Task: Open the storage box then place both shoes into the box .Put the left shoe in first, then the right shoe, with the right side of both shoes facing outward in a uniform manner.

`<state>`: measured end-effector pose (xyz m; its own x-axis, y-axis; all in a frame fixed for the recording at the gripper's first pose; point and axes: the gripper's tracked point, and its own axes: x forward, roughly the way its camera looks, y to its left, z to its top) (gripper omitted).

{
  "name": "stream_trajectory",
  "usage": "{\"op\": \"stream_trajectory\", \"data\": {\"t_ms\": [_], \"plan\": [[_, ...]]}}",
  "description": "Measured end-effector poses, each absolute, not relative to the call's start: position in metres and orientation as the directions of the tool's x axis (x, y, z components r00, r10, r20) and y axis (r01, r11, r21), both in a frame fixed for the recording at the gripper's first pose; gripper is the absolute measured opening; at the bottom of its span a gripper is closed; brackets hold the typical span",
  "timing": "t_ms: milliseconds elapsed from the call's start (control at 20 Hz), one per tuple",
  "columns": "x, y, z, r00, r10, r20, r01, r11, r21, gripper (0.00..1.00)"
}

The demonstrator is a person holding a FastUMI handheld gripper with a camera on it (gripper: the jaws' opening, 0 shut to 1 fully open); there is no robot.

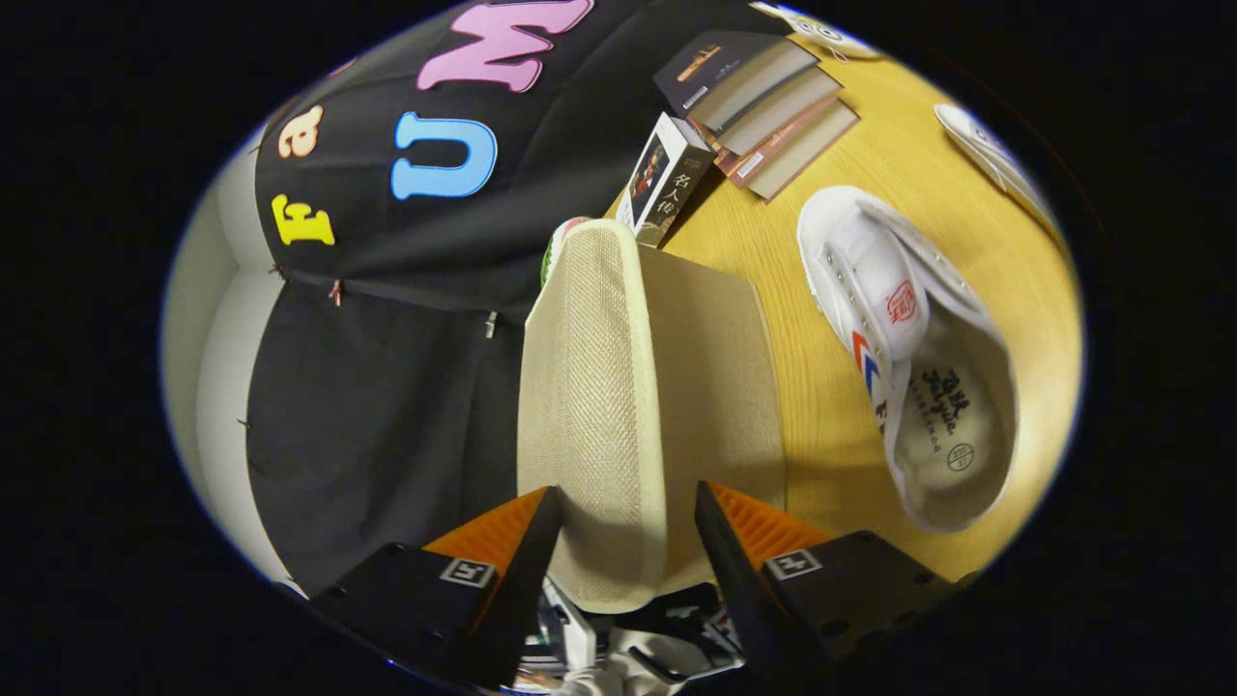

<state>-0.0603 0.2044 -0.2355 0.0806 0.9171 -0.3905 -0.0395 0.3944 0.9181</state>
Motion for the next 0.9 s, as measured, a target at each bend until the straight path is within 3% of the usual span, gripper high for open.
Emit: {"op": "stream_trajectory", "data": {"t_ms": [100, 250, 450, 650, 900], "plan": [[-0.062, 0.204, -0.236, 0.064, 0.912, -0.405, -0.015, 0.406, 0.914, 0.65], [-0.061, 0.202, -0.235, 0.034, 0.907, -0.419, 0.017, 0.419, 0.908, 0.57], [-0.064, 0.203, -0.223, 0.025, 0.908, -0.417, 0.036, 0.416, 0.908, 0.15], [-0.063, 0.203, -0.218, 0.046, 0.888, -0.457, -0.011, 0.458, 0.889, 0.05], [-0.059, 0.213, -0.180, 0.093, 0.891, -0.444, 0.024, 0.444, 0.896, 0.05]]}}
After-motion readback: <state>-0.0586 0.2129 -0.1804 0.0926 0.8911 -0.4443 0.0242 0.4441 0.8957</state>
